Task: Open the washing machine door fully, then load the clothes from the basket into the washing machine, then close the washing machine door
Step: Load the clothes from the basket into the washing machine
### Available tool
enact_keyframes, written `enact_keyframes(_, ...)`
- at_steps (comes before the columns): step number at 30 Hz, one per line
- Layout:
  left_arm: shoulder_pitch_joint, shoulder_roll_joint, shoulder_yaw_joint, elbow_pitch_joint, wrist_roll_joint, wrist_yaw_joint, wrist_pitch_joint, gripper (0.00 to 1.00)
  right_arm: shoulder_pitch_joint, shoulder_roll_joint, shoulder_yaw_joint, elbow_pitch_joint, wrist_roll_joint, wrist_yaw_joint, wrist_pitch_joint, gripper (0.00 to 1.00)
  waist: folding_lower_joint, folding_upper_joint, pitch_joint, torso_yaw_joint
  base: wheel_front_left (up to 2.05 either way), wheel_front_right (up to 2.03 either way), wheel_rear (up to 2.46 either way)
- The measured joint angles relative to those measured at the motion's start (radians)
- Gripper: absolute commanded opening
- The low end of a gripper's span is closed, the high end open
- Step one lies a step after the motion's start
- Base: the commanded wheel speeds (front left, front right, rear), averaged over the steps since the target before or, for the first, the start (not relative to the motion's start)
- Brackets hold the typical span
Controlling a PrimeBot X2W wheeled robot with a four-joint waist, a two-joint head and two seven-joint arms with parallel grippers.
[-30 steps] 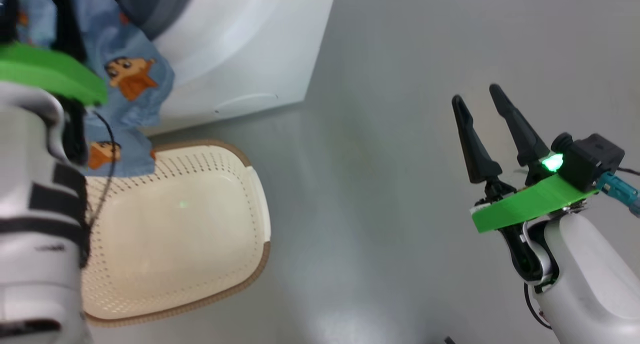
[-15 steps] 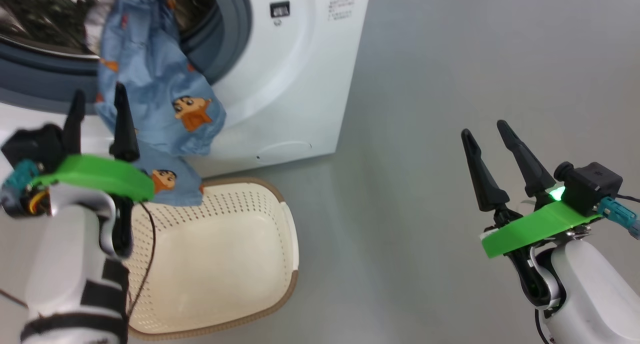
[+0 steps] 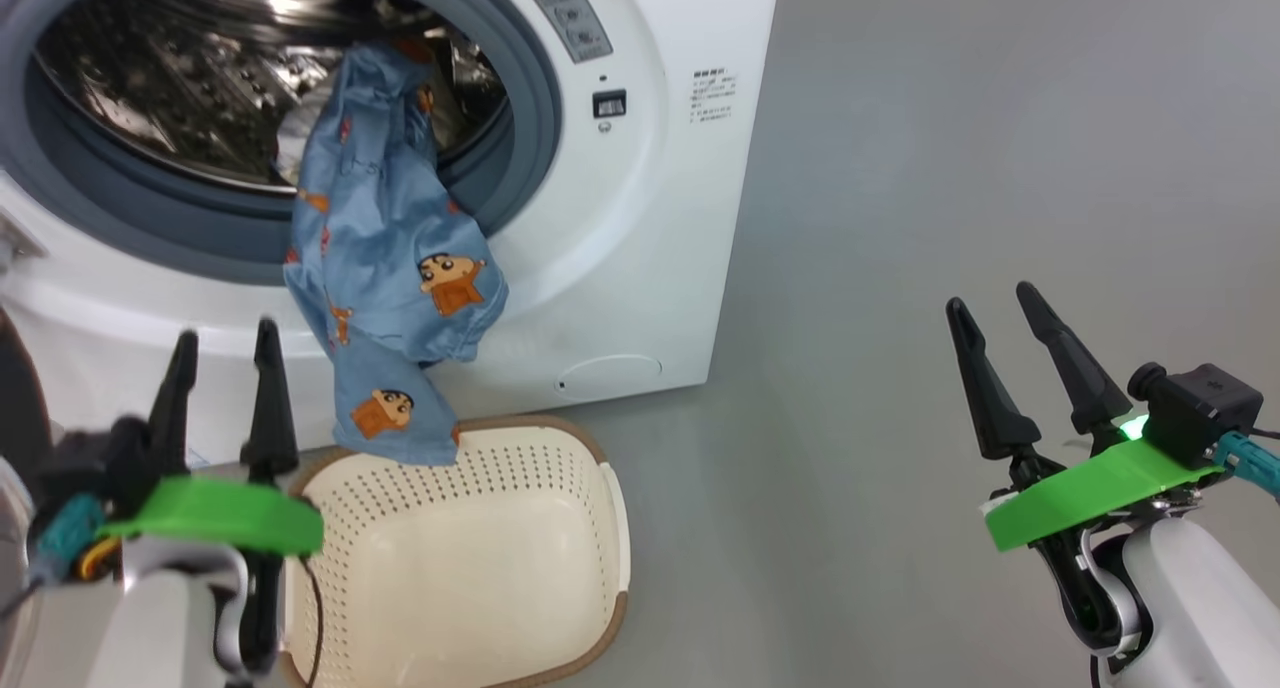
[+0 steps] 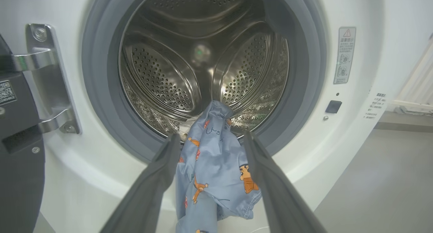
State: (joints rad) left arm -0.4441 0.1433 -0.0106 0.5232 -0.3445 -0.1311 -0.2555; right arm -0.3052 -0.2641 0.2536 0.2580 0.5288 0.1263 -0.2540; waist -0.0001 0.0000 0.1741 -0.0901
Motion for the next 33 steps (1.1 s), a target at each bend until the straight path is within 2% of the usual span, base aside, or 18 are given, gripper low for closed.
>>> enact_keyframes(6, 0.128, 0.001, 0.016, -0.084, -0.008, 0.0, 0.0, 1.0, 0.021, 0.0, -0.004, -0.001, 0.0, 0.0, 0.0, 1.0, 0.0, 0.0, -0.04, 0.002, 0.0, 0.0, 0.0)
enact_keyframes(13, 0.199, -0.012, 0.027, -0.137, -0.015, 0.0, 0.0, 1.0, 0.052, -0.001, -0.012, -0.002, 0.0, 0.0, 0.0, 1.0, 0.0, 0.0, -0.066, 0.011, 0.0, 0.0, 0.0)
enact_keyframes(33, 0.224, -0.028, 0.013, -0.154, -0.016, 0.008, 0.0, 1.0, 0.054, -0.003, -0.013, -0.006, 0.0, 0.0, 0.0, 1.0, 0.0001, 0.0, -0.082, 0.017, 0.0, 0.0, 0.0)
